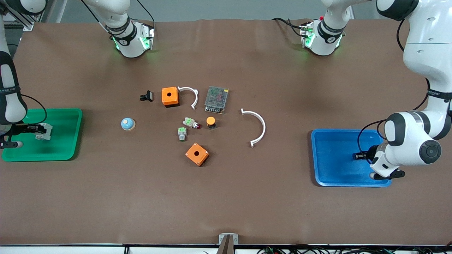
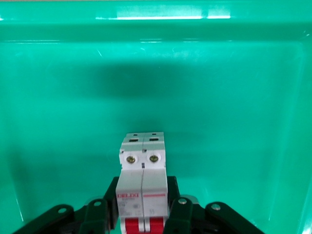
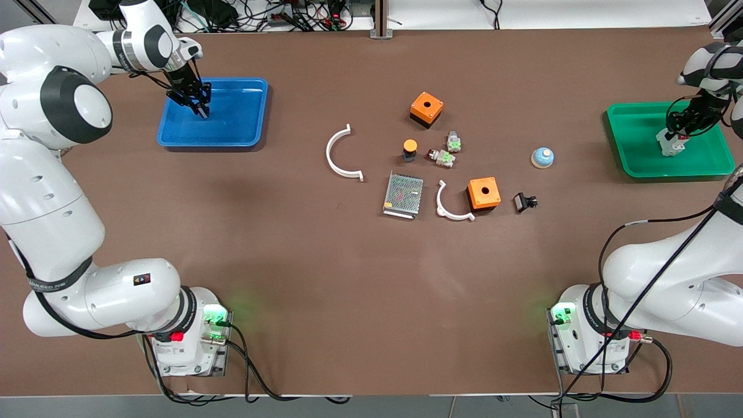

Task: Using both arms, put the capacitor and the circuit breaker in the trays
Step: 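Open both grippers, releasing the breaker and capacitor into the trays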

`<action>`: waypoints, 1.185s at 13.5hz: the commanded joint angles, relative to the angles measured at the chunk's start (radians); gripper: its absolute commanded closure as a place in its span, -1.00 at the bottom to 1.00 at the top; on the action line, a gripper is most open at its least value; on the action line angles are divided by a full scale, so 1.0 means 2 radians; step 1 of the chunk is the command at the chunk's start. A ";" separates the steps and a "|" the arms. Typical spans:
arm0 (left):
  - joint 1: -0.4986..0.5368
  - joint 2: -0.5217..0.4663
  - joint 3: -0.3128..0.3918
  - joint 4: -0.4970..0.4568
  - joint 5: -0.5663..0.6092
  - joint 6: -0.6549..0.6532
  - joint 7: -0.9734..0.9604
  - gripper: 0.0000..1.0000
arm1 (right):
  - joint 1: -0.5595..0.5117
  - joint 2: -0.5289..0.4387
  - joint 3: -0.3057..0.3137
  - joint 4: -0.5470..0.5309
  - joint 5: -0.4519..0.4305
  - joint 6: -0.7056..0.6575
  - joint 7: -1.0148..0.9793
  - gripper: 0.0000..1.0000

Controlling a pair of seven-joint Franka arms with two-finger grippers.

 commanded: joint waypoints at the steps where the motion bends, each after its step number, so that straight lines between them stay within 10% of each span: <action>1: -0.001 -0.006 -0.003 0.001 0.010 0.003 0.005 -0.83 | -0.012 -0.008 0.012 -0.001 -0.005 0.001 -0.004 -1.00; 9: -0.021 -0.122 -0.011 0.021 0.009 -0.018 -0.005 -1.00 | 0.053 -0.176 0.020 0.006 0.011 -0.162 0.070 -0.99; 16: -0.019 -0.272 -0.035 0.037 -0.002 -0.183 0.000 -1.00 | 0.202 -0.273 0.021 0.003 0.017 -0.259 0.234 -0.99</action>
